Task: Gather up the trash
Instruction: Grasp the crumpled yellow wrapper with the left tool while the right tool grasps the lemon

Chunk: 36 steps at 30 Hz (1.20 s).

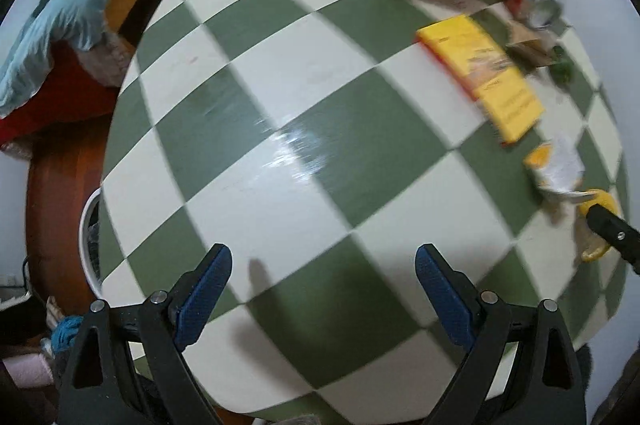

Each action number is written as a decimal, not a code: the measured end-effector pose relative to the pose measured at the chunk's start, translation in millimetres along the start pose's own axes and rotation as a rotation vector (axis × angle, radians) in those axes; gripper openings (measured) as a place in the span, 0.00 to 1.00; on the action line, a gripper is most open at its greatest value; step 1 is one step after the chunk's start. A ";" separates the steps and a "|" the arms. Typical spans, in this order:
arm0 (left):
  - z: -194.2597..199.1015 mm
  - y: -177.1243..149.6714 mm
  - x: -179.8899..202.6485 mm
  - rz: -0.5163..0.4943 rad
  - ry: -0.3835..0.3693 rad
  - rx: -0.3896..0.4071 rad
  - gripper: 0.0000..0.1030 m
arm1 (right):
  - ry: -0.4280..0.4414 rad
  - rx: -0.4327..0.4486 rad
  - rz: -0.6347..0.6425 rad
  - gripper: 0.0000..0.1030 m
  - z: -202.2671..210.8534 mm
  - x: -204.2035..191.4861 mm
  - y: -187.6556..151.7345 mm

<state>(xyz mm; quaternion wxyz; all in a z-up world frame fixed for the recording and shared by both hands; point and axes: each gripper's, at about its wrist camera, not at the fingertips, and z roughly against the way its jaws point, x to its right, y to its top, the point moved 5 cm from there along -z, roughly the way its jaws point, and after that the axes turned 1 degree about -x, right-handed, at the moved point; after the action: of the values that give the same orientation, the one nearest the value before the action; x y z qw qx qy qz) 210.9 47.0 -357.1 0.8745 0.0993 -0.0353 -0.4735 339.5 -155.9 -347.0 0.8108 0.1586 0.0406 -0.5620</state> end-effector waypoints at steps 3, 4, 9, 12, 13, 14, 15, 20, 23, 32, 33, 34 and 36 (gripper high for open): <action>17.4 7.1 26.0 -0.037 -0.056 0.047 0.91 | -0.012 0.037 -0.042 0.31 15.2 16.2 -1.1; 21.5 9.4 37.0 -0.057 -0.078 0.058 0.91 | -0.023 0.047 -0.058 0.31 18.7 24.7 -1.5; 25.8 16.2 105.8 -0.214 -0.182 0.058 0.90 | -0.063 0.050 -0.139 0.31 21.6 60.6 1.7; 12.6 19.9 137.4 -0.276 -0.192 0.023 0.90 | -0.079 0.054 -0.163 0.31 22.1 74.8 4.3; 7.4 21.6 146.6 -0.290 -0.187 0.015 0.90 | -0.084 0.054 -0.166 0.31 22.1 77.9 5.0; 4.2 23.2 153.7 -0.299 -0.187 0.015 0.86 | -0.091 0.057 -0.169 0.31 21.9 80.6 6.0; 2.5 24.0 158.7 -0.306 -0.180 0.018 0.68 | -0.093 0.057 -0.174 0.31 20.8 79.2 8.2; 6.9 23.1 175.3 -0.339 -0.141 0.061 0.46 | -0.095 0.066 -0.188 0.31 20.9 85.2 10.5; 11.6 19.8 170.5 -0.336 -0.112 0.082 0.46 | -0.094 0.070 -0.175 0.31 22.2 81.8 9.1; 60.5 18.6 107.4 -0.242 -0.057 0.203 0.46 | -0.093 0.101 -0.090 0.30 32.5 44.4 2.2; 66.1 20.7 95.3 -0.226 -0.050 0.221 0.46 | -0.087 0.105 -0.081 0.30 34.4 38.9 2.1; 70.2 22.0 83.8 -0.211 -0.049 0.233 0.46 | -0.081 0.110 -0.071 0.30 36.7 33.1 1.9; 86.5 24.4 61.5 -0.175 -0.043 0.269 0.46 | -0.063 0.124 -0.050 0.30 43.5 17.5 1.2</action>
<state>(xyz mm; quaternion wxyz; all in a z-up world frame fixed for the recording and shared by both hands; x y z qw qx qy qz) 251.1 -3.5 -269.5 0.8076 0.2081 -0.1084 -0.5411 342.1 -184.3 -309.8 0.7859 0.1897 -0.0160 -0.5884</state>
